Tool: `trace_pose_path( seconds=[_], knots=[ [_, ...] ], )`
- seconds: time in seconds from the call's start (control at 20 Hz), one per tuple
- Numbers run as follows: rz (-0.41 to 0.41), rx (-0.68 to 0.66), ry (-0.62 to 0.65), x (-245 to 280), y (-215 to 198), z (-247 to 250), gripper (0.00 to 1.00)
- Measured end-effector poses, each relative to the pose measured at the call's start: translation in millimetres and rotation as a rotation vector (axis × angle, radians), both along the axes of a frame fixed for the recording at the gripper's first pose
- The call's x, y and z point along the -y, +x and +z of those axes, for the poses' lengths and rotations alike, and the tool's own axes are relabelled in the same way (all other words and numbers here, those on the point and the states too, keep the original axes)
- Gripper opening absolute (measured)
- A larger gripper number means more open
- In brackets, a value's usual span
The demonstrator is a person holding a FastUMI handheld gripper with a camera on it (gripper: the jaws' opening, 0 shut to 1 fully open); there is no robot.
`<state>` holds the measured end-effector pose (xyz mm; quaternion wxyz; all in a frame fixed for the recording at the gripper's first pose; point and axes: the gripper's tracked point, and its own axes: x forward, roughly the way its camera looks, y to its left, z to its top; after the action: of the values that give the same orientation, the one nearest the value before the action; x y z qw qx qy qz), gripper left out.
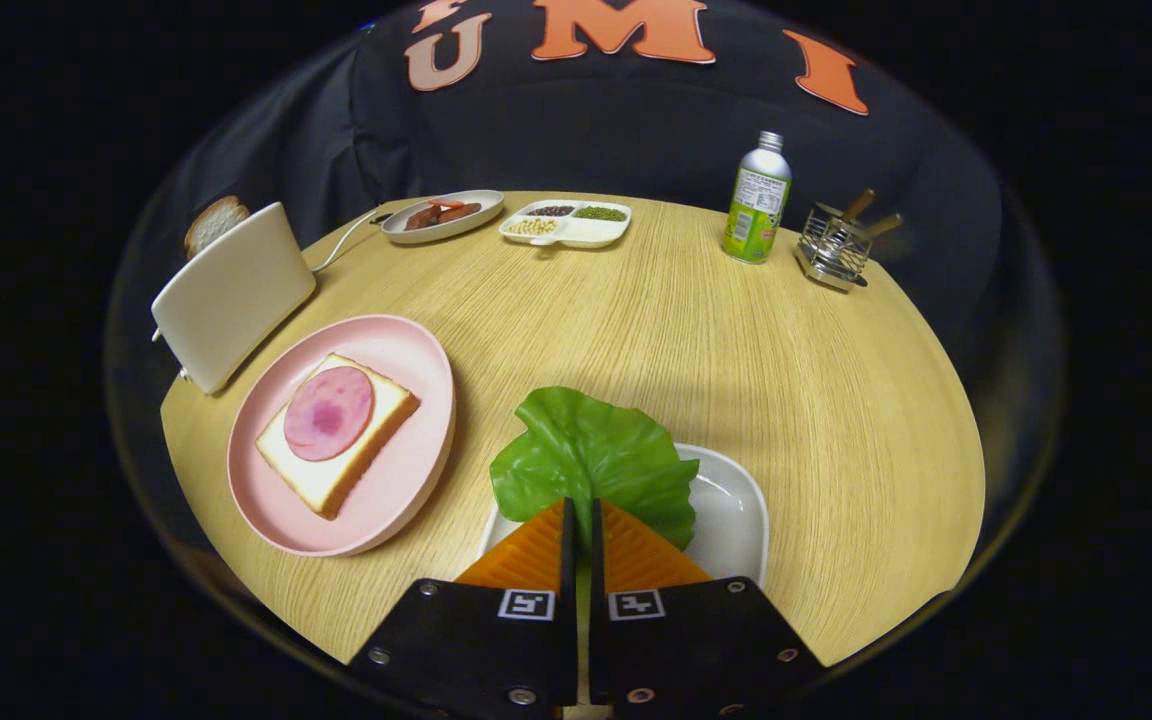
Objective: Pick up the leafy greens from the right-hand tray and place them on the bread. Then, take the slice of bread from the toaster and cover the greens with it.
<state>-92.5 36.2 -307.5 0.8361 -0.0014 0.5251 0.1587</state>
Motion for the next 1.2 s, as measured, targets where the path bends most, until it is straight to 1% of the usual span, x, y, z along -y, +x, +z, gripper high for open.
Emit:
trace_pose_path(
  seconds=[0.2, 0.5, 0.7, 0.95, 1.2],
  knots=[
    [-0.059, -0.032, 0.102, -7, -2, 5, 0.03],
    [-0.093, 0.058, 0.201, -13, 11, 35, 0.03],
    [-0.085, 0.098, 0.254, -26, 16, 56, 0.03],
    [-0.046, 0.136, 0.293, -47, 19, 75, 0.03],
    [-0.047, 0.163, 0.382, -74, 30, 91, 0.03]
  ],
)
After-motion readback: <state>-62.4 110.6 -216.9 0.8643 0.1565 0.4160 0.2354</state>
